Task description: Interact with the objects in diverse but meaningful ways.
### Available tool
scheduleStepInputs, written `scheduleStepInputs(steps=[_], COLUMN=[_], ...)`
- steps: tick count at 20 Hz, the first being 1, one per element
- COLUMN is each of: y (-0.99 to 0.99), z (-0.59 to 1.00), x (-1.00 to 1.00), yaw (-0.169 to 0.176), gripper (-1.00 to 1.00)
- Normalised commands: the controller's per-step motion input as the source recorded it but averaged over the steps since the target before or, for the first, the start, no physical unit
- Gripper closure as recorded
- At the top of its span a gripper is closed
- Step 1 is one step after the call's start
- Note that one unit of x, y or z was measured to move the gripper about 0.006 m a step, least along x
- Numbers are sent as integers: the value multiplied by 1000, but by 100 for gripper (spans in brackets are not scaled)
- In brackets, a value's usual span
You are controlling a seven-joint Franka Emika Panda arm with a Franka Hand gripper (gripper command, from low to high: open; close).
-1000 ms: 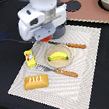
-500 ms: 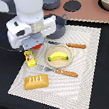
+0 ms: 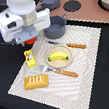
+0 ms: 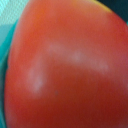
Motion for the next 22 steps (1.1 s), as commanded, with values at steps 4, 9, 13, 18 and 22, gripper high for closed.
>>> scheduleStepInputs(steps=[4,9,13,18,22], y=[30,49,114,141,221], z=[-316,-341,-259,-147,339], x=[-284,-301,-440,-431,-339], yaw=[0,0,8,18,5], gripper=[100,100,-100,-100,-100])
